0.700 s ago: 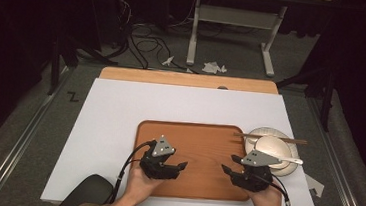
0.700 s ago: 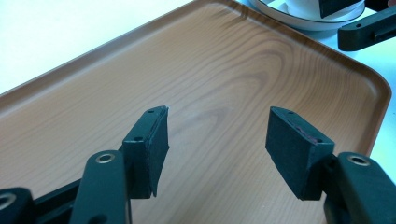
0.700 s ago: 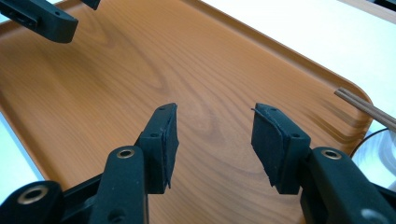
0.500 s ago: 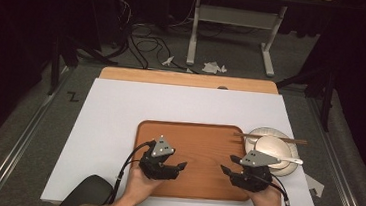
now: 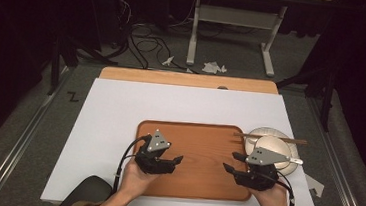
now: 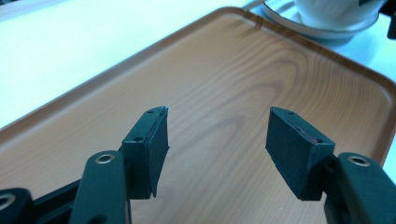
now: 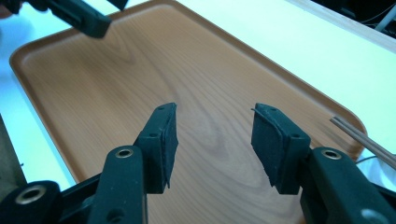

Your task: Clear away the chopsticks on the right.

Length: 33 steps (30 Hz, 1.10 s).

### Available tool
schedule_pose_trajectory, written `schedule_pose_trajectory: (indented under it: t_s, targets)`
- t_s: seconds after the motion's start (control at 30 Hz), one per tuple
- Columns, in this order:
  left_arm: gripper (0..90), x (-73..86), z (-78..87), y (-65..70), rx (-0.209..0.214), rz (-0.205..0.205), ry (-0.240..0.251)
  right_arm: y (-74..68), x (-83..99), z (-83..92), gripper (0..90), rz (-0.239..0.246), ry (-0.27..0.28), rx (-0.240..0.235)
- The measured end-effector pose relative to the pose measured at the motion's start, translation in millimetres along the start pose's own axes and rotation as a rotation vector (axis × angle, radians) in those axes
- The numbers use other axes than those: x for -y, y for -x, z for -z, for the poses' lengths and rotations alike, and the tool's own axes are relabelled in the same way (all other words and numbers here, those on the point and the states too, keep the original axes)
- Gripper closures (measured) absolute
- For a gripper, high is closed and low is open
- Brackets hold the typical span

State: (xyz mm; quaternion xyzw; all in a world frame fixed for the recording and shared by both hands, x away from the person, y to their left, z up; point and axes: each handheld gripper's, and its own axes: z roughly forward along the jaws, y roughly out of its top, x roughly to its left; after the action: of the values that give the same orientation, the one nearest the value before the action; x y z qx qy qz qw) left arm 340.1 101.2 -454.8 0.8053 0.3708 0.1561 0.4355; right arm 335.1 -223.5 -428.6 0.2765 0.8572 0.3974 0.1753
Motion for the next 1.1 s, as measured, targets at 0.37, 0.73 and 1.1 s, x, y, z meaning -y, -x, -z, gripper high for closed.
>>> schedule_pose_trajectory:
  t_s: [0.37,0.73,1.1]
  targets:
    - [39.0,1.5,-1.4,-1.1,0.004,0.016,-0.003,28.4,-7.2,42.1,58.0,0.000,0.020,0.101]
    - [39.1,-1.5,-10.4,1.5,0.049,0.006,-0.016,62.5,-6.4,74.4,61.6,-0.016,0.053,0.178]
    - [39.1,-2.0,-10.8,0.9,0.048,0.010,-0.015,101.9,5.6,91.7,66.1,-0.064,-0.012,0.294]
